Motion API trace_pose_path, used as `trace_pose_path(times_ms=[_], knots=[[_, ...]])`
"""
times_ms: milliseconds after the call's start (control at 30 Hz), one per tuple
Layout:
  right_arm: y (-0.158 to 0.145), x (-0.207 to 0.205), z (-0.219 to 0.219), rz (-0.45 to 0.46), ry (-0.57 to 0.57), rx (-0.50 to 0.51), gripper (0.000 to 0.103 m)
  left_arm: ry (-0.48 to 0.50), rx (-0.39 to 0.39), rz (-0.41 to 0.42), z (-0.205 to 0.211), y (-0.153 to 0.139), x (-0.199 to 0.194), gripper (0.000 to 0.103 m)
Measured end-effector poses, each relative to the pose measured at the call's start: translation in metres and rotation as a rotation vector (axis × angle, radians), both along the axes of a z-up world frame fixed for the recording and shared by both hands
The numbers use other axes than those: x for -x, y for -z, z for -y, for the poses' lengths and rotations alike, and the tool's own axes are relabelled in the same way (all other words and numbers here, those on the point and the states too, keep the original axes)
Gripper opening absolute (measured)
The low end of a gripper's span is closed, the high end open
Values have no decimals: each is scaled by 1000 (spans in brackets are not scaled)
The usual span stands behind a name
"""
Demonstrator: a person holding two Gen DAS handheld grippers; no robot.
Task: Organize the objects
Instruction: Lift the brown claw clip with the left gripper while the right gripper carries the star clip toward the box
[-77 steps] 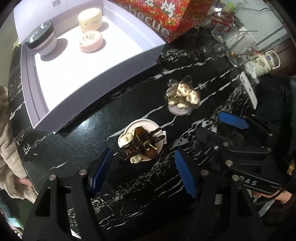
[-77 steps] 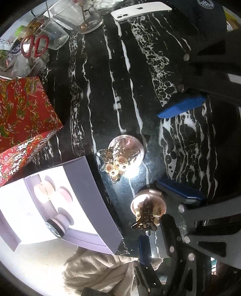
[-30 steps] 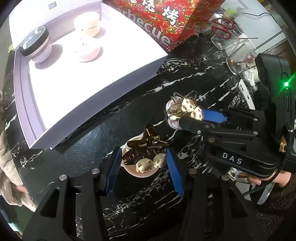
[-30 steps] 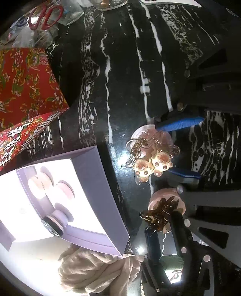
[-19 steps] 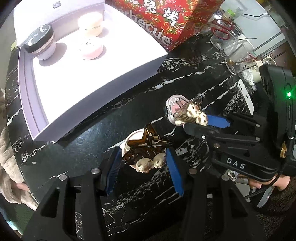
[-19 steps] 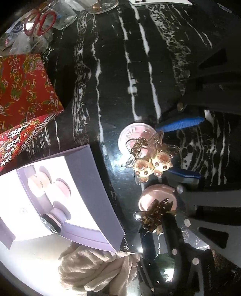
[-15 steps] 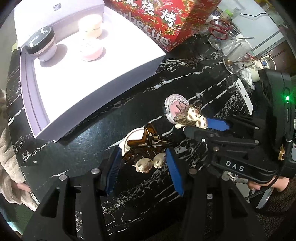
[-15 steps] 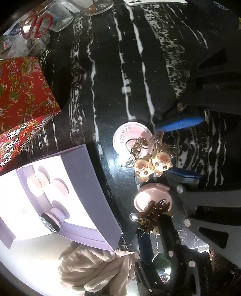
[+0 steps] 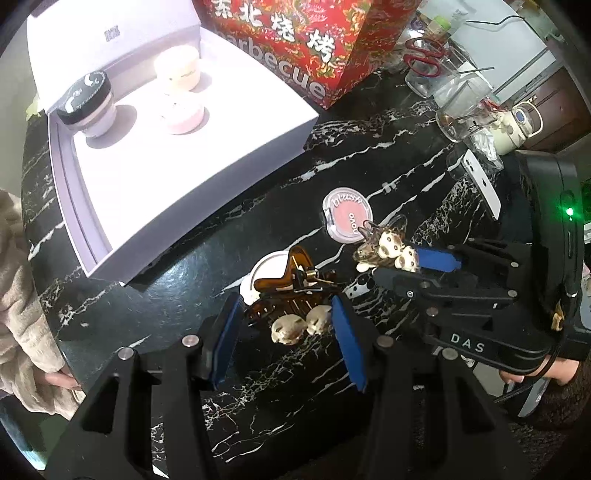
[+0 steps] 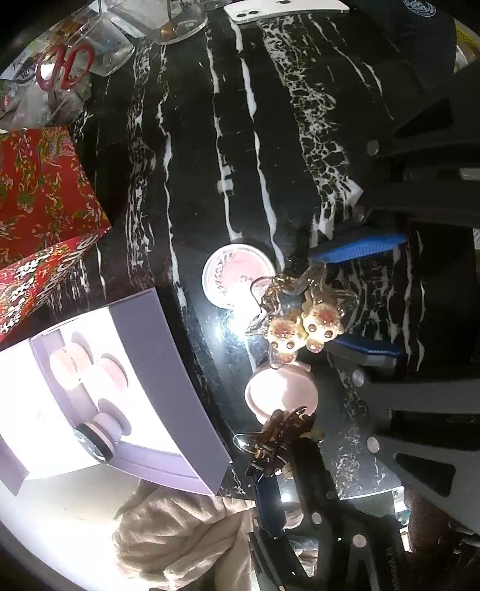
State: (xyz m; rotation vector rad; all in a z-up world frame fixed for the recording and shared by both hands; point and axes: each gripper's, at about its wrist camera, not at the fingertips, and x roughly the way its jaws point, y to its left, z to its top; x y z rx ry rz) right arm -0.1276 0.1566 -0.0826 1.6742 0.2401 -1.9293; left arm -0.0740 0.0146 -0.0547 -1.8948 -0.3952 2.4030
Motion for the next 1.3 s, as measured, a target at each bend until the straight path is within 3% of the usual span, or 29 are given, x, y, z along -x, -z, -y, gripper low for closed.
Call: trace_pose_path(times_ms=[633,1300], knots=[[-24,-11,22,-53,-61,-15,38,5,75,-2,10,-18,-11,48],[-37,5,65,-85,-188,-23,38,-89,94,-23,50,-30,-1,48]])
